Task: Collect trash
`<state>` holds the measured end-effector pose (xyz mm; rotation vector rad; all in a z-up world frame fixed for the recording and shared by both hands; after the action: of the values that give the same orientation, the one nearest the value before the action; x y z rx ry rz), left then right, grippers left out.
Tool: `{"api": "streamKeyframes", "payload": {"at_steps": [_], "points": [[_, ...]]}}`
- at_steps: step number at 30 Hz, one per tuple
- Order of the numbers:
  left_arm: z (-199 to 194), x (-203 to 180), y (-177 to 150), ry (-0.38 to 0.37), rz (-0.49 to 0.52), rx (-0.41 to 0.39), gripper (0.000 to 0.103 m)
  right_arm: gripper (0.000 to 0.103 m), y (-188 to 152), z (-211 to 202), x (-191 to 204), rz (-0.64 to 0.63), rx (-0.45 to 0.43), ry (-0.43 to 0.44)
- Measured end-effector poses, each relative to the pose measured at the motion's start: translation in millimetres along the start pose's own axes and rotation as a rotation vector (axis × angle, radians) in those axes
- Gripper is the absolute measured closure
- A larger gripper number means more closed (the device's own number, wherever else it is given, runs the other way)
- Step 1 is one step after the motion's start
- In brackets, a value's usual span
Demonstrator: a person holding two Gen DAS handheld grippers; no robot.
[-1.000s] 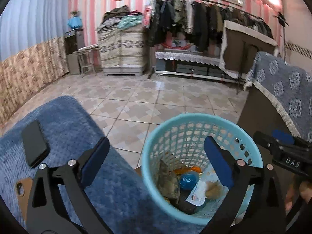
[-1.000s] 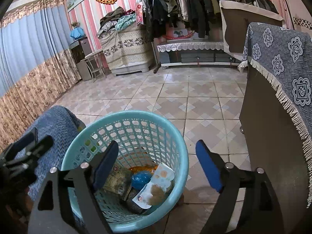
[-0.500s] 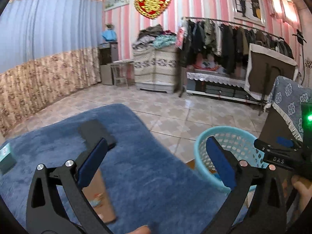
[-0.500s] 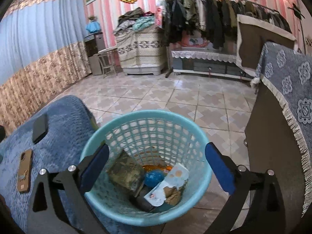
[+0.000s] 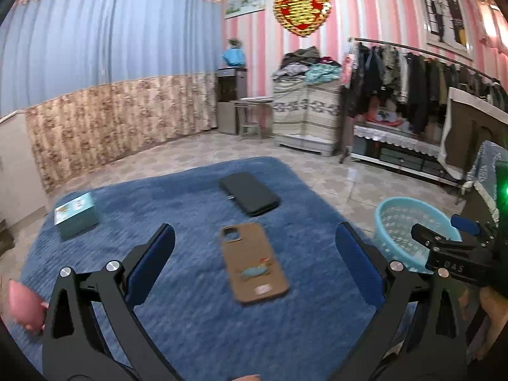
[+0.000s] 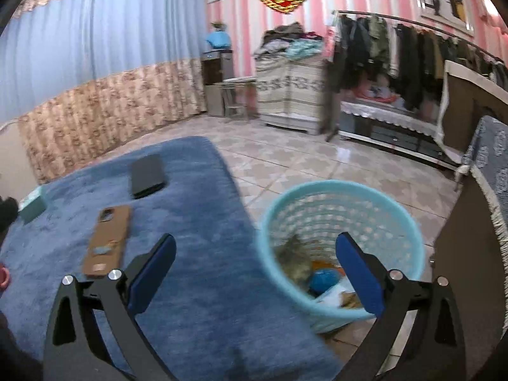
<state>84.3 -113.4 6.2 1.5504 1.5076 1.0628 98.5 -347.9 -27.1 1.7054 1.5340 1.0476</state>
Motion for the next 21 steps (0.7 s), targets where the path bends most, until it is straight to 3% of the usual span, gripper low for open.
{"api": "streamKeyframes", "payload": {"at_steps": [9, 21], "points": [[-22.6, 34.8, -26.2, 0.067, -0.043, -0.003, 0.005, 0.005, -25.9, -35.8, 55.5, -0.138, -0.059, 0.054], [-34.0, 31.9, -41.7, 0.088, -0.038, -0.040, 0.005, 0.005, -34.3, -50.4, 60.9, -0.155, -0.087, 0.096]]}}
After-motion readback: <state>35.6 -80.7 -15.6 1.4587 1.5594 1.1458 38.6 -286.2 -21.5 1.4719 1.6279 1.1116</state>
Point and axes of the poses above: each gripper's, at about its wrist camera, not at the fingertips, and z roughly the way its jaws point, x to its left, y to its top, the point moved 1 cm from there along z, roughly the way its jaws point, and after that the axes turned 10 degrees about y, right-handed, at the moved point
